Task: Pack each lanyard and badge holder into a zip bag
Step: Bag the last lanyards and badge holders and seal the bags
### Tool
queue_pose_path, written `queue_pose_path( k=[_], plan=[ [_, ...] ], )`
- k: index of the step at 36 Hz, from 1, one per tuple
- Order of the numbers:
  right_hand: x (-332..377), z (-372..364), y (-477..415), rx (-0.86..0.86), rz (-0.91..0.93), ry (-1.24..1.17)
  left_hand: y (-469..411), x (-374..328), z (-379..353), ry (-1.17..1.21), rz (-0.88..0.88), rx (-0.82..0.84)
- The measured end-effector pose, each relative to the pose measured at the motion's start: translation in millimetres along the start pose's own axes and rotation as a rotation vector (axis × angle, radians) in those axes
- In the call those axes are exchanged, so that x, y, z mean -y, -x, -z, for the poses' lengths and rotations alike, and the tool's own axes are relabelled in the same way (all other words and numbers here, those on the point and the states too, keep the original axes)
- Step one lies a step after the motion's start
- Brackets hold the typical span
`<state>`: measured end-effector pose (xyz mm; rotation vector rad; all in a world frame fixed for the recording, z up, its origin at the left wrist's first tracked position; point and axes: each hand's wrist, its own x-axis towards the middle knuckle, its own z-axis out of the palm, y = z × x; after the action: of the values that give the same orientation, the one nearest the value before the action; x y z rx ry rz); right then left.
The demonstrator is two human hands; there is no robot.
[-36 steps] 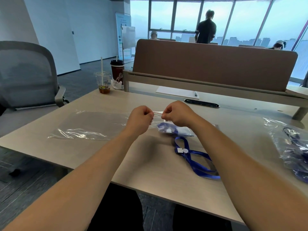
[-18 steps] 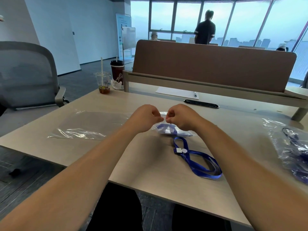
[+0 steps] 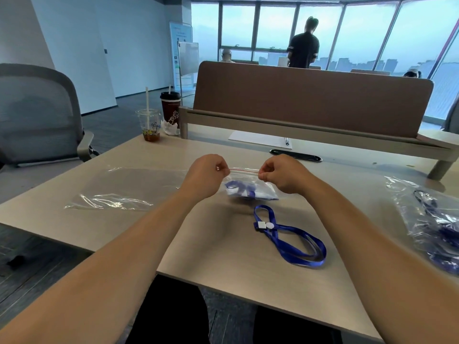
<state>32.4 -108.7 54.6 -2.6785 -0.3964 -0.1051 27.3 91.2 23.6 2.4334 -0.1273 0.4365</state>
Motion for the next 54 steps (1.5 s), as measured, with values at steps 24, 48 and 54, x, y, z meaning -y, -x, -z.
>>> queue_pose_path(
  k=[24,48,54],
  plan=[
    [-5,-12,0,-0.065,0.061,-0.017,-2,-29,-19,-0.214,-0.131,0.105],
    [-44,-3,14,-0.144,-0.105,-0.216,-1,-18,-16,-0.098,-0.067,0.106],
    [-44,-9,16,-0.08,-0.252,-0.476,1,-20,-17,-0.042,-0.049,0.121]
  ],
)
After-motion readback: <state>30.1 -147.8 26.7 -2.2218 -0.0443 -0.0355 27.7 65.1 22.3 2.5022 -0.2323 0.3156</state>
